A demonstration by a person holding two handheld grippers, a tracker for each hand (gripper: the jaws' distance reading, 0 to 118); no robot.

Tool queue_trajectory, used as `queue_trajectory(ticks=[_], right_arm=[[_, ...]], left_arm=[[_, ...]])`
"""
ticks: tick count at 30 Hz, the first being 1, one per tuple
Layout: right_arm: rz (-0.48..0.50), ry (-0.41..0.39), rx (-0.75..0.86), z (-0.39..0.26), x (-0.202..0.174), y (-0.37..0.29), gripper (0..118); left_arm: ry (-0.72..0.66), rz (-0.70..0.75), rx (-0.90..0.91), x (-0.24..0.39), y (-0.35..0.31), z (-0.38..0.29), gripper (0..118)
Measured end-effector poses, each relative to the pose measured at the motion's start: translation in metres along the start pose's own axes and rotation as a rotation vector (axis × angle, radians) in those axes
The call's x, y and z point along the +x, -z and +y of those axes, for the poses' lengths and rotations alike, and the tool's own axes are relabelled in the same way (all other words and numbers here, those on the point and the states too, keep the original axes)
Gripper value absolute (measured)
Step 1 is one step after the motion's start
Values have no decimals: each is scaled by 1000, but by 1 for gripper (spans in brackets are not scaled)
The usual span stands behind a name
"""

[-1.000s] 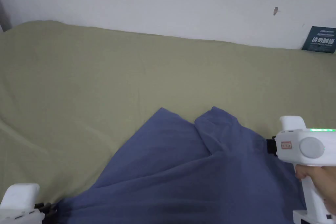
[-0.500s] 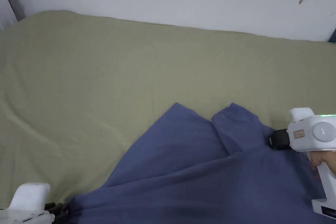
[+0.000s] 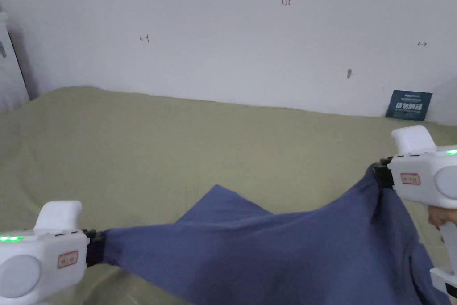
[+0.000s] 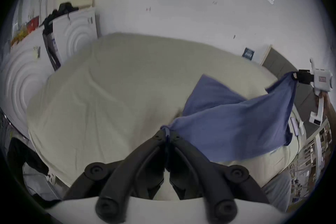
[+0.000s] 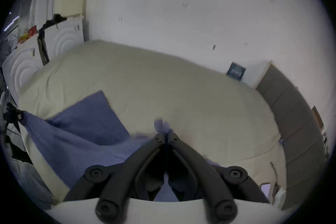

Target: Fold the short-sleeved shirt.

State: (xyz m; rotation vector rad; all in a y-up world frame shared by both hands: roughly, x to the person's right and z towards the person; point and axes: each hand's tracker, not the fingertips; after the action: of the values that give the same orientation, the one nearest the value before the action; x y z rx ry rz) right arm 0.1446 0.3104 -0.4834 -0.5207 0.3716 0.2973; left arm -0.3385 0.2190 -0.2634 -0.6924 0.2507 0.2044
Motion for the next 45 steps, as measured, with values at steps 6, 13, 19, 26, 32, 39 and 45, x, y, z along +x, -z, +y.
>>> queue_trajectory(ticks=[6,13,19,26,32,39,45], right_arm=[[-96,63,181,39,35,-99,1],[-215,110,273,79,72,-157,1],[-287,164,318,116,99,-156,1],[-317,167,351,173,121,-122,1],[-349,157,357,229,143,-77,1],[-385,144,381,293,162,-32,1],[-384,183,407,318,165,14,1]], left_arm=[[101,8,167,47,-50,88,4],[122,62,284,101,-86,191,4],[130,130,300,120,-79,258,4],[118,177,326,135,-75,310,4],[148,239,363,157,-53,367,4],[154,301,406,175,-8,429,4],[153,343,426,177,40,455,4]])
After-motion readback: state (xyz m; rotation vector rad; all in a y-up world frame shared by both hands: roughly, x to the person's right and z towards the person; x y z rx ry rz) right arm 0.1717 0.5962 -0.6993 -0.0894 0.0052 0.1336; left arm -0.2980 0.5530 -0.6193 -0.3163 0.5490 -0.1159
